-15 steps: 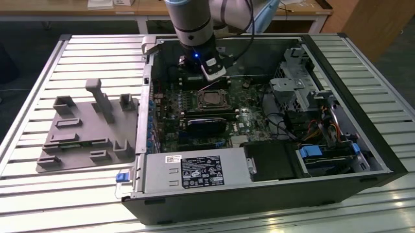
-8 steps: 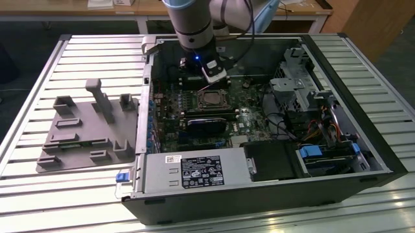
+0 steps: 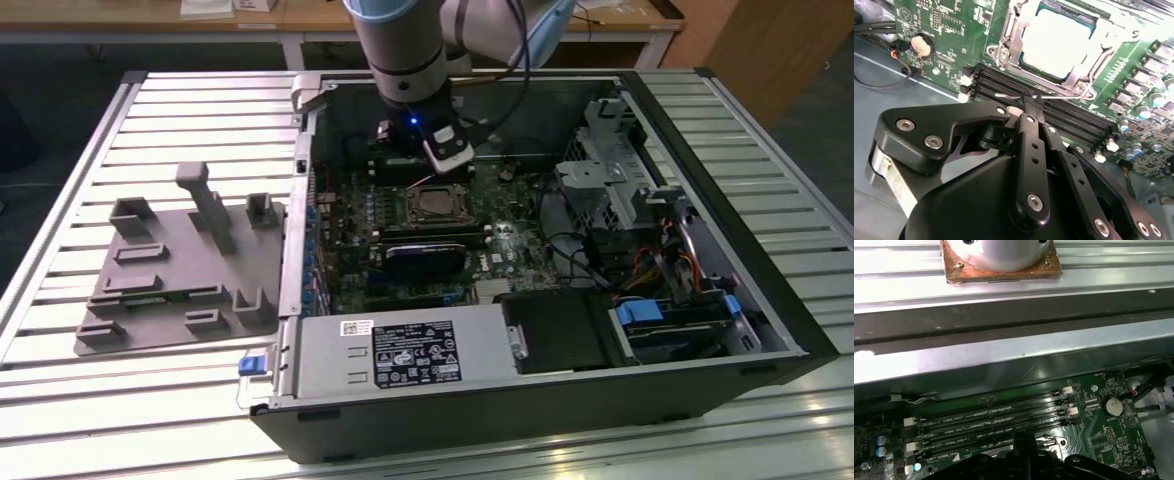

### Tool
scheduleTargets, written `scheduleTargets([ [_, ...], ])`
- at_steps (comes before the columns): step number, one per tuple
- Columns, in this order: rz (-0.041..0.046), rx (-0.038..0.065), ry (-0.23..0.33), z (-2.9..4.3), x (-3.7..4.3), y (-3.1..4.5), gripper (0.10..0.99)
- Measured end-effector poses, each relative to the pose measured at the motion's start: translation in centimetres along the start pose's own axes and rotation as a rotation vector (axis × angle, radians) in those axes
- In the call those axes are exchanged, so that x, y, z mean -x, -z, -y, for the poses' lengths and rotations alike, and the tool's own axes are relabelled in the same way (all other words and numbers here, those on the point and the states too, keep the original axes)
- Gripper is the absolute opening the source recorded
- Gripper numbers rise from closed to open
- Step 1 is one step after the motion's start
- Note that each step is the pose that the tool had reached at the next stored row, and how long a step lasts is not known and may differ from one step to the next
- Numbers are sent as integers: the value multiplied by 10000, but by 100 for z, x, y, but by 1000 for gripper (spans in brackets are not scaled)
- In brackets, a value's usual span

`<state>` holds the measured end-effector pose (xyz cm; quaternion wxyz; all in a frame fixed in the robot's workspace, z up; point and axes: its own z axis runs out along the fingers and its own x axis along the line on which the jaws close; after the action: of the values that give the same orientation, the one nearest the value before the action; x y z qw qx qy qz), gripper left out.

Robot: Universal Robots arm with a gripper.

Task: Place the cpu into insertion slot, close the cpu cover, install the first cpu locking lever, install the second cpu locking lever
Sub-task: 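Install the first cpu locking lever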

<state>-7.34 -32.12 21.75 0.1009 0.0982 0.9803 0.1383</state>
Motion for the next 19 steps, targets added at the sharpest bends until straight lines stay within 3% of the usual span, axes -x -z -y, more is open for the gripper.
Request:
scheduleTargets([
  [4, 7, -13, 2, -3, 11, -18, 102],
  [7, 67, -36, 25, -1, 8, -36, 102],
  [12, 239, 0, 71, 3, 0, -72, 102],
  [17, 523, -11, 159, 2, -6, -98, 102],
  [19, 548, -17, 144, 2, -8, -102, 102],
])
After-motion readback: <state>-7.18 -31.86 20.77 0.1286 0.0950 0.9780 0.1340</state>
